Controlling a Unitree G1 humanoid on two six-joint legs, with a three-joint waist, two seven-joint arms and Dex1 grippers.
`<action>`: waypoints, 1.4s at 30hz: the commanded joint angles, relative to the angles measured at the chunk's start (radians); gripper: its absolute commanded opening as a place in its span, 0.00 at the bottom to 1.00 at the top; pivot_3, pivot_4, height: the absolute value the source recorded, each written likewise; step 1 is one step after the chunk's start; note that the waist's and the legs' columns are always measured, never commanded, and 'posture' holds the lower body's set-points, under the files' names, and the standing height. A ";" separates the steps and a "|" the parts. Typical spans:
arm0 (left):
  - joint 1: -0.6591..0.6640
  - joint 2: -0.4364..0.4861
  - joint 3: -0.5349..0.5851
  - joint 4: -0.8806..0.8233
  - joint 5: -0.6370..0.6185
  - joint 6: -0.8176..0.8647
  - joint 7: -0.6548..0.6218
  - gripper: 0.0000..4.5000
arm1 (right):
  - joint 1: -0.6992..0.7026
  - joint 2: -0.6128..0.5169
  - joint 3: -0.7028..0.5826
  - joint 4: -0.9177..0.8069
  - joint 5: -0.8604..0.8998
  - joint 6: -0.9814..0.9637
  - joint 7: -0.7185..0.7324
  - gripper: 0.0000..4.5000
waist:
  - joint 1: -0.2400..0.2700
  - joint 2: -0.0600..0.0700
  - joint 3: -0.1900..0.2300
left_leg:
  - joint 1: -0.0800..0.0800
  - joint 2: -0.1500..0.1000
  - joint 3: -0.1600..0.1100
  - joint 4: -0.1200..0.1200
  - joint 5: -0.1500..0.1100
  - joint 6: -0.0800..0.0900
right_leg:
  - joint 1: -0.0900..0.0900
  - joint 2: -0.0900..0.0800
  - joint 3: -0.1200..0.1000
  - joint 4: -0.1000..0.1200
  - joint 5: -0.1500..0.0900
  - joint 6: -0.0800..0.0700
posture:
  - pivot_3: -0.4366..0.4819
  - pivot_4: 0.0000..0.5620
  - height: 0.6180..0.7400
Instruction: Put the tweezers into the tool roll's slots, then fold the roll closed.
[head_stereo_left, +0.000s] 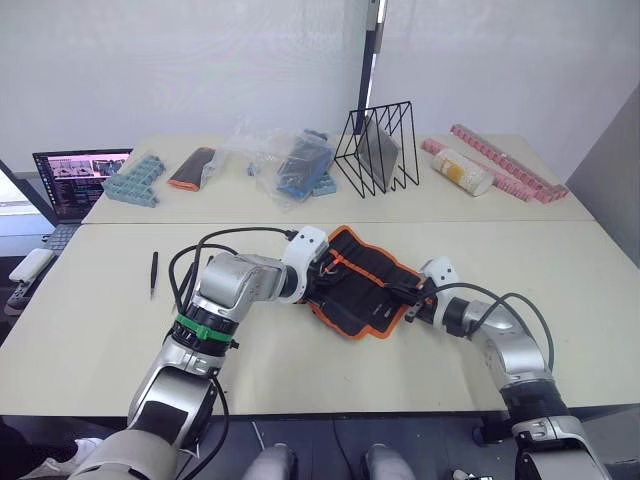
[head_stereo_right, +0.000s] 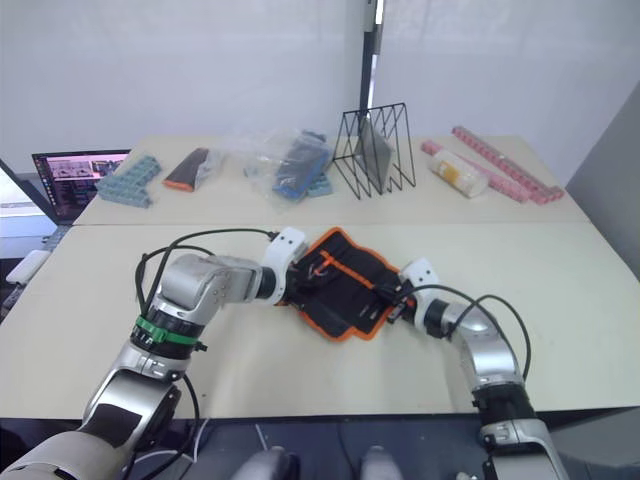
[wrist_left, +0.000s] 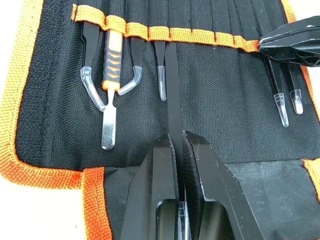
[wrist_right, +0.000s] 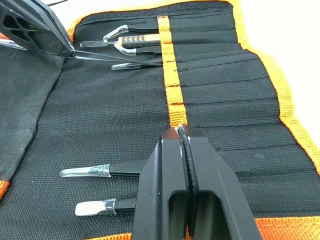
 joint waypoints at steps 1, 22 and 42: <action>-0.005 -0.006 -0.032 -0.001 0.026 -0.030 -0.016 0.00 | 0.006 0.002 0.000 0.017 -0.010 -0.008 -0.003 0.01 | 0.000 0.000 0.000 | 0.000 0.000 0.000 0.000 0.000 0.000 | 0.000 0.000 0.000 0.000 0.000 0.000 | 0.48 0.27 1.00; -0.003 -0.056 -0.024 0.068 0.083 -0.136 -0.029 0.00 | 0.004 0.001 0.004 0.073 -0.022 -0.062 -0.004 0.01 | 0.000 0.000 0.000 | 0.000 0.000 0.000 0.004 0.000 0.001 | 0.002 0.000 0.000 0.002 0.000 0.000 | 0.48 0.27 1.00; -0.119 -0.193 -0.103 0.557 0.328 -0.780 -0.112 0.00 | 0.041 0.022 0.024 0.018 -0.031 -0.048 -0.036 0.01 | 0.003 0.000 0.000 | 0.000 -0.004 0.000 0.005 -0.001 0.001 | 0.002 -0.001 -0.001 0.002 -0.001 0.002 | 0.48 0.27 1.00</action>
